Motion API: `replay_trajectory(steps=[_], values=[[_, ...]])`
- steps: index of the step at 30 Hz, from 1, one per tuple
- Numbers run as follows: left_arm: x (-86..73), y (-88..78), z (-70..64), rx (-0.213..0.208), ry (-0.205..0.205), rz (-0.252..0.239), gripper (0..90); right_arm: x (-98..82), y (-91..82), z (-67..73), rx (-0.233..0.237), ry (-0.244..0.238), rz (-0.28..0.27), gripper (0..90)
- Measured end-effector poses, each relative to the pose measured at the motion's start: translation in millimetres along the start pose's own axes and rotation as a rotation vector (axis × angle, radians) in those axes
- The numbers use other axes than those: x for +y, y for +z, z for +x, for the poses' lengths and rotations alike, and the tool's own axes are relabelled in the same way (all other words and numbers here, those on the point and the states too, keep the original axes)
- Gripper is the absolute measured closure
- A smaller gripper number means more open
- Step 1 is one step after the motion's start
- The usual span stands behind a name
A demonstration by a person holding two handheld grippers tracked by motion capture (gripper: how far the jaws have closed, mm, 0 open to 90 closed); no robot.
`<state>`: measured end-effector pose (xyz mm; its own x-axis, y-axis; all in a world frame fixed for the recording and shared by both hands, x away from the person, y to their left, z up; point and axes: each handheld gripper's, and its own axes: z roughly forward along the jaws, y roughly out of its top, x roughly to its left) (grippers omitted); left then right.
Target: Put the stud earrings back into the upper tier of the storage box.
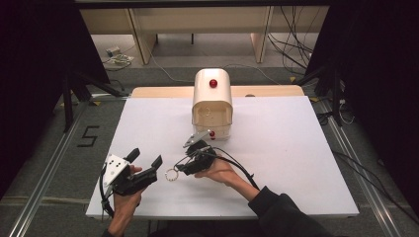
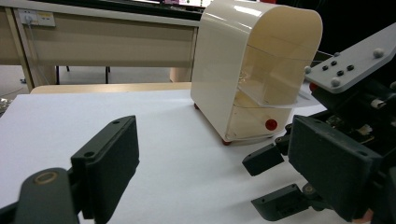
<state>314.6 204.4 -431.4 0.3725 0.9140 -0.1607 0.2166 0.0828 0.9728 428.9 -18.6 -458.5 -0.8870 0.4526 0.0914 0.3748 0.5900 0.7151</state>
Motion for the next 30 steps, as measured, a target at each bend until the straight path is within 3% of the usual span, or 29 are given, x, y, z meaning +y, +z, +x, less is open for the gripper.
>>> replay_trajectory(steps=[12,30], values=[[0.1,0.2,0.0,-0.001,-0.001,-0.001,15.7,0.4,18.3,1.7,0.009,0.017,0.062,44.6],[0.6,-1.1,0.2,-0.002,-0.002,-0.012,15.6,5.1,40.3,14.6,0.005,-0.035,0.125,62.1]])
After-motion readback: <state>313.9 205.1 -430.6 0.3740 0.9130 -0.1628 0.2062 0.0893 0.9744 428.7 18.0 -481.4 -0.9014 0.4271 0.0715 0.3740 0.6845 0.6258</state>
